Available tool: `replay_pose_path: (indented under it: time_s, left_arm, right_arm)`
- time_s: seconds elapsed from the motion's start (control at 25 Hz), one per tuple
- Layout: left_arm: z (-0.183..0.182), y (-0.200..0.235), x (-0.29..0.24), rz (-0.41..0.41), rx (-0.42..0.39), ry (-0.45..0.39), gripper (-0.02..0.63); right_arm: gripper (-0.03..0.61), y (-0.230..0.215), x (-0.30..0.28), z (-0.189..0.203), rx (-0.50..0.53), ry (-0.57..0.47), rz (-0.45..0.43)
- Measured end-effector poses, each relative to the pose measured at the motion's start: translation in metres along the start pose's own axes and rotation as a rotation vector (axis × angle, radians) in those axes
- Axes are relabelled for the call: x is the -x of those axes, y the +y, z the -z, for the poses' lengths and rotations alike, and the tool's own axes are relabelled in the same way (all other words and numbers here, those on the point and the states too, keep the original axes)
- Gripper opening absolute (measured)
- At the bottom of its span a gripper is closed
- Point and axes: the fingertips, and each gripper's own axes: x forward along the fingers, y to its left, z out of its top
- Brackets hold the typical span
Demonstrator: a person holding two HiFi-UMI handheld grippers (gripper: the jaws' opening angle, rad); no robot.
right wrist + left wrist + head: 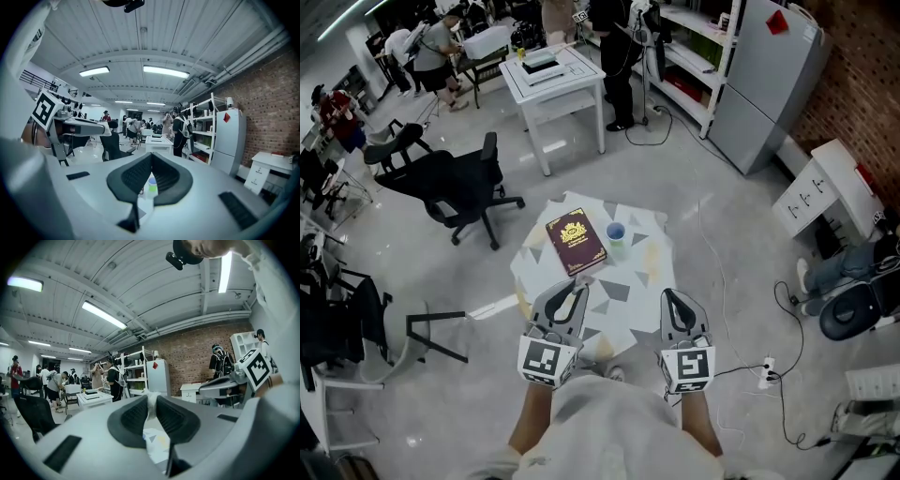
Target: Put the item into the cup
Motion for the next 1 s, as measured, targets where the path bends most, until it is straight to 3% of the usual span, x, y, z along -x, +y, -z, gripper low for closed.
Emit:
replay_pose_path:
  time_s: [0.48, 1.0]
  left_arm:
    - [0.009, 0.035, -0.038, 0.021, 0.011, 0.014, 0.064]
    - [0.015, 0.077, -0.09, 0.102, 0.033, 0.02, 0.064]
  right_arm:
    - [0.008, -0.006, -0.05, 0.002, 0.006, 0.043, 0.017]
    - [0.008, -0.009, -0.104, 0.004, 0.001, 0.084, 0.058]
